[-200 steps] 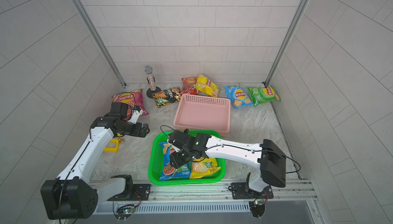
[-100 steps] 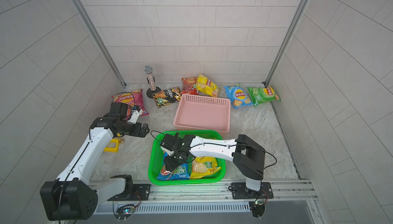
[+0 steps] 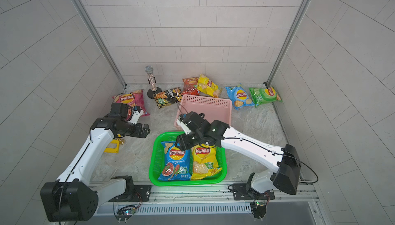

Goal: Put the potato chips into the basket
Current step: Pick up the potato chip from the corner of the board.

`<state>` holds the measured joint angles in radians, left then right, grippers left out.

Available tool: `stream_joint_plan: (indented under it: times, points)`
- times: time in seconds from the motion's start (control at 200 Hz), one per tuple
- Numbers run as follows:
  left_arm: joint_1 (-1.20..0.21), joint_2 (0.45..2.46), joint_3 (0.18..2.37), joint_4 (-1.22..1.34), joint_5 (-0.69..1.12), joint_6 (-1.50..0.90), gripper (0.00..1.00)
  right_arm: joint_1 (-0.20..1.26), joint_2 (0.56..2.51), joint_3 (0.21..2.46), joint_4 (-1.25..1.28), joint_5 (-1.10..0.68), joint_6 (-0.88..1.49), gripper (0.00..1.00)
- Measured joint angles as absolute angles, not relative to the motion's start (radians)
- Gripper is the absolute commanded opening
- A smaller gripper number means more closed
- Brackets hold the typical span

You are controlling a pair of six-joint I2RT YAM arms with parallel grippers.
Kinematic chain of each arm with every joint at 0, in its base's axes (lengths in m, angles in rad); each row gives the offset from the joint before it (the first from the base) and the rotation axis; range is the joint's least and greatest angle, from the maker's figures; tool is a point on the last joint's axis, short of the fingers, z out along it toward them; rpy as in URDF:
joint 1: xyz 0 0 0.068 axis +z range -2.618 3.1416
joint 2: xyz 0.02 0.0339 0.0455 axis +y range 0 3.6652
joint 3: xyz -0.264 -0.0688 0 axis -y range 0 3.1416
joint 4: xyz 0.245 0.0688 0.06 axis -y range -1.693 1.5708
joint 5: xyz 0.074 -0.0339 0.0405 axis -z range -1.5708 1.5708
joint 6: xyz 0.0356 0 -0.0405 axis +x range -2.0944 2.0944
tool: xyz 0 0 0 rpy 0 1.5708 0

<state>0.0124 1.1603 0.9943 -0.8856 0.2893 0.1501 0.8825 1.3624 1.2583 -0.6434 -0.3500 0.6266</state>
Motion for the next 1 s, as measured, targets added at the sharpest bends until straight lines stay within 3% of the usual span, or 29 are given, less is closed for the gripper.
stream_joint_plan:
  times: [0.235,0.455,0.61,1.001]
  points:
    - [0.012,1.160,0.995,-0.882,0.287,0.150,1.00,0.340,1.202,1.130,-0.628,-0.382,0.679,0.63]
    - [0.012,1.160,0.994,-0.879,0.285,0.150,1.00,-0.074,1.243,1.015,-0.459,-0.426,0.807,0.59]
    - [0.012,1.161,0.994,-0.879,0.284,0.150,1.00,-0.179,1.405,1.002,-0.326,-0.412,0.873,0.51]
    - [0.012,1.162,0.994,-0.879,0.283,0.150,1.00,-0.215,1.754,1.024,-0.011,-0.356,1.048,0.49]
